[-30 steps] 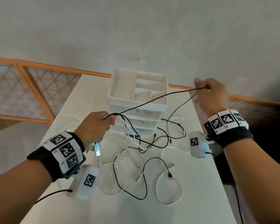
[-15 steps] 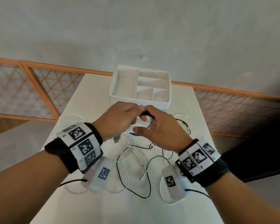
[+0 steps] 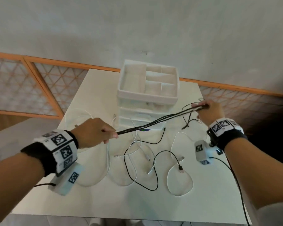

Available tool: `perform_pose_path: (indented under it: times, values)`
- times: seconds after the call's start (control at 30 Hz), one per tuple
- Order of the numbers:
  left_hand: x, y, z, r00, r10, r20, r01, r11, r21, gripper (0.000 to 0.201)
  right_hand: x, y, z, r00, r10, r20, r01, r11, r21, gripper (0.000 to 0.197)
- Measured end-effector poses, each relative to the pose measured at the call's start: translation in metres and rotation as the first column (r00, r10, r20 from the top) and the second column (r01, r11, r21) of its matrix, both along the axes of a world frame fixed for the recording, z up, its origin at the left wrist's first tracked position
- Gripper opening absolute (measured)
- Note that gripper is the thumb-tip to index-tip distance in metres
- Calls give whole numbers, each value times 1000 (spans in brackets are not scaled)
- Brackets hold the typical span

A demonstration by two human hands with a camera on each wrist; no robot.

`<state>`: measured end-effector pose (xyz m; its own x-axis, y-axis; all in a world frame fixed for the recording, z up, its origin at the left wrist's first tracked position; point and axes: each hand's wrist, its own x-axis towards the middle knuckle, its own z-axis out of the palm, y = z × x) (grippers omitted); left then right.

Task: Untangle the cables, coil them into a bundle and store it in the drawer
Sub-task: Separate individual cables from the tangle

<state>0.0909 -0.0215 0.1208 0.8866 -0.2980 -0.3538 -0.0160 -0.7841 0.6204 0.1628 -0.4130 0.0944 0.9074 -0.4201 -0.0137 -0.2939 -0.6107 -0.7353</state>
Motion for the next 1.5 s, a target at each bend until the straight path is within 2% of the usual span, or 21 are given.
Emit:
perform_pose_path:
  times: [0.1,0.2,0.3,0.37,0.47,0.53,0.6,0.67,0.73,0.8,0.87,0.93,1.0,1.03,1.1,1.13,1.17,1.23,1.3,1.43,1.5]
  values:
    - [4,-1,-31,999,51,-3,-51,994,94,30,11,12,17,984,11,178,-32,993,113,22]
    - [7,-7,-45,989,140,40,-142,989,36,30,17,15,25,950,69,306,-129,975,179,36]
    - [7,-13,-47,975,195,106,-196,981,3,30,18,12,27,928,127,350,-208,957,203,38]
    - [9,-13,-51,968,234,93,-231,972,-44,25,15,7,20,961,146,233,-187,969,160,37]
    - [9,-15,-54,949,301,97,-289,950,-115,25,2,0,-3,963,224,-149,-212,973,91,70]
    - [8,-19,-54,934,340,111,-322,935,-150,27,-11,0,-20,933,220,-284,-201,975,94,79]
    - [8,-23,-52,928,355,109,-329,922,-203,24,-27,10,-27,944,176,-280,-184,983,-3,72]
    - [8,-32,-45,948,303,101,-267,925,-272,17,-45,35,-27,935,267,-231,-287,956,-57,70]
    - [6,-44,-35,977,174,121,-127,937,-325,12,-63,69,-27,853,471,-225,-483,875,1,72]
    - [3,-53,-25,988,37,153,14,946,-324,14,-71,94,-35,770,581,-263,-600,800,12,53]
    - [1,-56,-22,988,-40,146,80,959,-273,18,-68,99,-43,842,505,-189,-513,858,6,31]
    - [0,-55,-28,992,-70,106,86,985,-153,30,-66,93,-45,894,431,-125,-418,901,116,49]
    - [-1,-52,-40,1000,12,27,-10,997,-81,31,-73,91,-46,885,450,-116,-420,882,214,70]
    - [-2,-51,-45,997,71,-10,-71,994,-81,29,-80,91,-51,891,436,-128,-409,892,193,65]
    - [-3,-50,-54,984,169,-53,-174,979,-108,30,-99,90,-68,918,330,-222,-348,936,-46,30]
    - [-3,-50,-57,977,201,-73,-209,969,-132,29,-110,88,-78,905,274,-327,-349,917,-196,20]
    - [-4,-50,-59,971,220,-90,-232,960,-155,28,-120,86,-91,862,224,-455,-385,873,-300,24]
    - [-7,-51,-59,969,229,-93,-243,952,-187,25,-142,81,-115,732,159,-663,-491,798,-350,38]
    - [-7,-53,-57,972,223,-69,-232,948,-219,28,-159,81,-128,662,142,-736,-541,770,-338,39]
    - [-6,-57,-55,963,235,-134,-266,912,-313,27,-171,83,-135,701,131,-701,-449,845,-291,17]
    - [-7,-57,-54,952,251,-177,-298,896,-330,26,-170,85,-128,739,137,-660,-417,863,-287,20]
